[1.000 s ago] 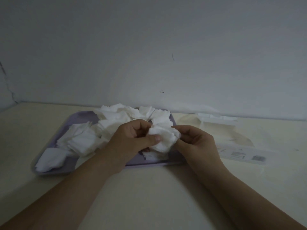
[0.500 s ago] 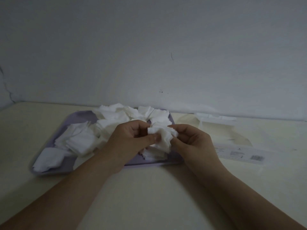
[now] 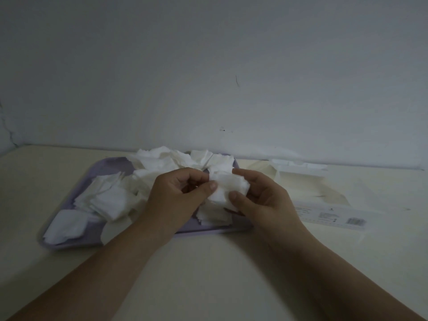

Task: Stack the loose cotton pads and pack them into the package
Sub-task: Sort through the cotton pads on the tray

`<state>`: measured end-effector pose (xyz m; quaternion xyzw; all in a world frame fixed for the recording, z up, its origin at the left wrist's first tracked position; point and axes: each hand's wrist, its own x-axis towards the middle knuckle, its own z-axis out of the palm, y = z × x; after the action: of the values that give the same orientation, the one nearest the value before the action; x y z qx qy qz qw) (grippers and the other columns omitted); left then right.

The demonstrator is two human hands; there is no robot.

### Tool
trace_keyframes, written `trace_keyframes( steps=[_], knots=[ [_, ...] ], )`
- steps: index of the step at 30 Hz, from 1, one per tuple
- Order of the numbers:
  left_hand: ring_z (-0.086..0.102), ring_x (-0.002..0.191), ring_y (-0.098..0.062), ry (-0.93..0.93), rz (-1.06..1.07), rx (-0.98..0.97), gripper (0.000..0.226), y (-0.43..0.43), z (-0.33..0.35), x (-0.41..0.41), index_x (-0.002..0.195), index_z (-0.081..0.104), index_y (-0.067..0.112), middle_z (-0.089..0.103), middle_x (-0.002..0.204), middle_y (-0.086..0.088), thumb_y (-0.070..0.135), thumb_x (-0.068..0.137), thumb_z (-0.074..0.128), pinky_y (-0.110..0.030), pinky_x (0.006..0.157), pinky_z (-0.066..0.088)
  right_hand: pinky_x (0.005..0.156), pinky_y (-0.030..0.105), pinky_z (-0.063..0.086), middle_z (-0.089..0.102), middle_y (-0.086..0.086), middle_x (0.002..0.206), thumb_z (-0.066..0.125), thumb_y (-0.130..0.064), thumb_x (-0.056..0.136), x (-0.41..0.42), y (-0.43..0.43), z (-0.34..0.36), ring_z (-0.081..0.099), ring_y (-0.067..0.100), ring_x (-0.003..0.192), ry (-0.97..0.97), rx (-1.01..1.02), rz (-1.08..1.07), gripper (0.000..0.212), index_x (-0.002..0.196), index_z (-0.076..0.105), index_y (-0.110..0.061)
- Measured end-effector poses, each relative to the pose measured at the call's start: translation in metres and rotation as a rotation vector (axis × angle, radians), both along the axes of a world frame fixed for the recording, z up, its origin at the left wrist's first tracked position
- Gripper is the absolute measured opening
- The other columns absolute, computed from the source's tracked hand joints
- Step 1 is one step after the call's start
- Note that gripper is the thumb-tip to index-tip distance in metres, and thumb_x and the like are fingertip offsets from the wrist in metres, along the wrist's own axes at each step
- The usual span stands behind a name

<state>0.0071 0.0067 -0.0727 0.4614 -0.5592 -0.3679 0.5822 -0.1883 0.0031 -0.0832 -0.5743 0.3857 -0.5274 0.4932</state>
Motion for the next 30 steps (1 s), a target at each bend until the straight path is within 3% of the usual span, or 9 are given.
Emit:
trace_keyframes(
  steps=[3, 7, 11, 16, 20, 23, 26, 28, 30],
  knots=[
    [0.06, 0.058, -0.011, 0.043, -0.025, 0.051, 0.019, 0.0, 0.001, 0.001, 0.091, 0.074, 0.018, 0.069, 0.07, -0.002, 0.01, 0.078, 0.085, -0.021, 0.053, 0.047, 0.1, 0.054, 0.057, 0.078, 0.01, 0.115, 0.061, 0.012, 0.096, -0.002, -0.003, -0.002, 0.073, 0.029, 0.112, 0.015, -0.008, -0.031, 0.041, 0.131, 0.061, -0.009],
    [0.058, 0.063, -0.013, -0.045, -0.151, 0.118, 0.056, 0.0, 0.001, 0.002, 0.117, 0.069, 0.023, 0.063, 0.069, -0.004, 0.026, 0.065, 0.09, -0.027, 0.058, 0.05, 0.098, 0.051, 0.056, 0.075, 0.004, 0.118, 0.058, 0.014, 0.091, -0.003, -0.002, 0.0, 0.072, 0.025, 0.104, 0.099, -0.049, -0.024, 0.052, 0.132, 0.062, -0.018],
    [0.065, 0.073, -0.033, -0.074, -0.176, 0.045, 0.04, 0.0, -0.004, 0.0, 0.111, 0.075, 0.022, 0.072, 0.087, -0.025, 0.013, 0.075, 0.09, -0.049, 0.075, 0.057, 0.098, 0.037, 0.054, 0.072, 0.0, 0.12, 0.051, 0.013, 0.085, 0.0, 0.002, 0.001, 0.07, 0.018, 0.108, 0.103, -0.056, 0.019, 0.061, 0.138, 0.057, -0.018],
    [0.07, 0.079, -0.024, -0.098, -0.203, -0.003, 0.033, 0.003, -0.001, 0.0, 0.105, 0.075, 0.019, 0.079, 0.089, -0.008, 0.007, 0.077, 0.087, -0.042, 0.079, 0.058, 0.114, 0.044, 0.047, 0.06, -0.001, 0.142, 0.058, -0.005, 0.082, 0.004, 0.008, 0.003, 0.063, 0.018, 0.128, 0.078, -0.012, 0.035, 0.071, 0.151, 0.046, -0.02],
    [0.071, 0.096, -0.042, -0.118, -0.222, -0.023, 0.037, 0.004, -0.001, -0.001, 0.109, 0.074, 0.021, 0.079, 0.097, -0.011, 0.012, 0.076, 0.088, -0.054, 0.088, 0.058, 0.114, 0.045, 0.048, 0.052, -0.011, 0.15, 0.055, -0.005, 0.079, 0.006, 0.012, 0.007, 0.062, 0.013, 0.129, 0.157, 0.013, 0.054, 0.086, 0.159, 0.033, -0.027],
    [0.072, 0.083, -0.03, -0.16, -0.179, -0.042, 0.029, 0.005, -0.001, -0.004, 0.106, 0.075, 0.024, 0.078, 0.09, -0.008, 0.018, 0.078, 0.082, -0.046, 0.08, 0.058, 0.112, 0.039, 0.048, 0.033, -0.022, 0.161, 0.053, 0.002, 0.085, 0.006, 0.015, 0.009, 0.056, -0.001, 0.129, 0.341, -0.036, 0.094, 0.097, 0.16, 0.011, -0.044],
    [0.069, 0.076, -0.027, -0.317, -0.198, -0.131, 0.021, 0.008, 0.0, -0.01, 0.103, 0.075, 0.029, 0.075, 0.084, -0.004, 0.021, 0.083, 0.076, -0.042, 0.069, 0.056, 0.12, 0.028, 0.038, 0.014, -0.019, 0.167, 0.045, 0.018, 0.089, 0.006, 0.018, 0.01, 0.033, -0.013, 0.143, 0.459, -0.088, 0.14, 0.106, 0.16, -0.007, -0.04],
    [0.069, 0.075, -0.025, -0.379, -0.225, -0.181, 0.025, 0.008, -0.001, -0.012, 0.106, 0.074, 0.031, 0.074, 0.085, -0.001, 0.016, 0.086, 0.074, -0.04, 0.067, 0.057, 0.106, 0.013, 0.044, 0.031, -0.016, 0.158, 0.046, 0.02, 0.09, 0.006, 0.016, 0.009, 0.043, -0.023, 0.129, 0.426, -0.114, 0.114, 0.1, 0.163, 0.001, -0.032],
    [0.068, 0.074, -0.021, -0.378, -0.212, -0.188, 0.039, 0.005, -0.001, -0.01, 0.113, 0.072, 0.033, 0.074, 0.089, 0.001, 0.008, 0.084, 0.071, -0.034, 0.067, 0.056, 0.091, 0.011, 0.05, 0.061, -0.017, 0.128, 0.056, 0.011, 0.093, 0.005, 0.014, 0.01, 0.06, -0.017, 0.108, 0.393, -0.182, -0.055, 0.077, 0.156, 0.034, -0.027]
  ],
)
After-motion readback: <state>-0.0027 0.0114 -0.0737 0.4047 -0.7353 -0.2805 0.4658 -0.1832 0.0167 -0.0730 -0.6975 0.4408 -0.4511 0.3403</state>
